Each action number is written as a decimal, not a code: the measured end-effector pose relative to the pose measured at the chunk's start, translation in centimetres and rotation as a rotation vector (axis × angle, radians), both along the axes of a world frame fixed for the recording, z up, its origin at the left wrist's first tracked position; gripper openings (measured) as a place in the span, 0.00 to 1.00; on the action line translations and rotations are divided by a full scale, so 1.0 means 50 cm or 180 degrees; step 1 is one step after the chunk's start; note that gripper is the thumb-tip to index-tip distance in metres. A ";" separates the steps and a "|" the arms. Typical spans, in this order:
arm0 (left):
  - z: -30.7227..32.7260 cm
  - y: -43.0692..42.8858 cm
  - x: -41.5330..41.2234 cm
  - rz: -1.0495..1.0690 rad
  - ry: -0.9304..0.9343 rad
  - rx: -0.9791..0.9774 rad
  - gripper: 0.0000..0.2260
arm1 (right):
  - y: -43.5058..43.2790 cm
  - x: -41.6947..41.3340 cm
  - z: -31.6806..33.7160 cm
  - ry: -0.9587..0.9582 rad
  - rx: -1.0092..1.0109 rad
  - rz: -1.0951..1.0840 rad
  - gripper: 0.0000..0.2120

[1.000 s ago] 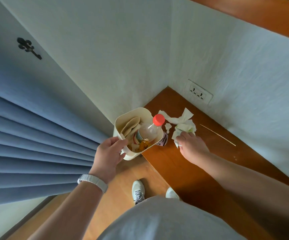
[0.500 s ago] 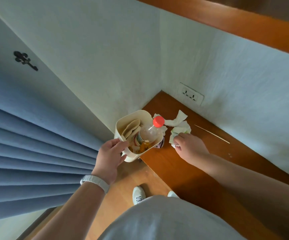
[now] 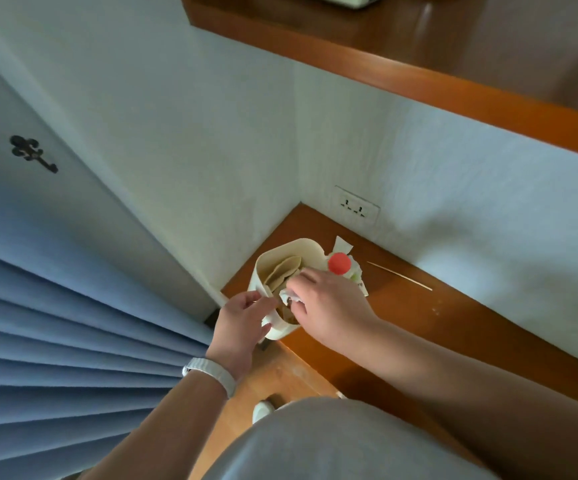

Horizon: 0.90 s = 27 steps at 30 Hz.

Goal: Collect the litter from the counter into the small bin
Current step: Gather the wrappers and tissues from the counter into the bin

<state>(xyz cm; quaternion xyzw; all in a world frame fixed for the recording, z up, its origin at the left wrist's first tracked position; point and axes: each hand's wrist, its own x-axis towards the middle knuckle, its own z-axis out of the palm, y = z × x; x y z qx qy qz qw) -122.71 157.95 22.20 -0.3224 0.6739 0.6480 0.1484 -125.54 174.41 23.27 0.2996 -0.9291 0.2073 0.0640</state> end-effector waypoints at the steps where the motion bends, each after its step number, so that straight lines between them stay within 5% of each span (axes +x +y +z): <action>1: 0.000 -0.001 -0.001 -0.0035 0.0007 -0.0009 0.11 | -0.009 -0.002 -0.002 -0.0011 0.0079 -0.0025 0.03; 11: -0.002 -0.027 -0.014 -0.0074 0.0009 -0.0191 0.16 | 0.000 0.002 -0.027 0.0080 0.0247 -0.0038 0.17; 16: -0.008 -0.041 -0.018 0.0023 -0.0046 -0.0301 0.16 | 0.055 -0.003 -0.053 0.0077 0.0131 -0.0082 0.16; 27: -0.003 -0.046 -0.034 0.0235 -0.0121 -0.0328 0.14 | 0.170 -0.145 -0.221 -0.0969 0.1005 -0.0817 0.18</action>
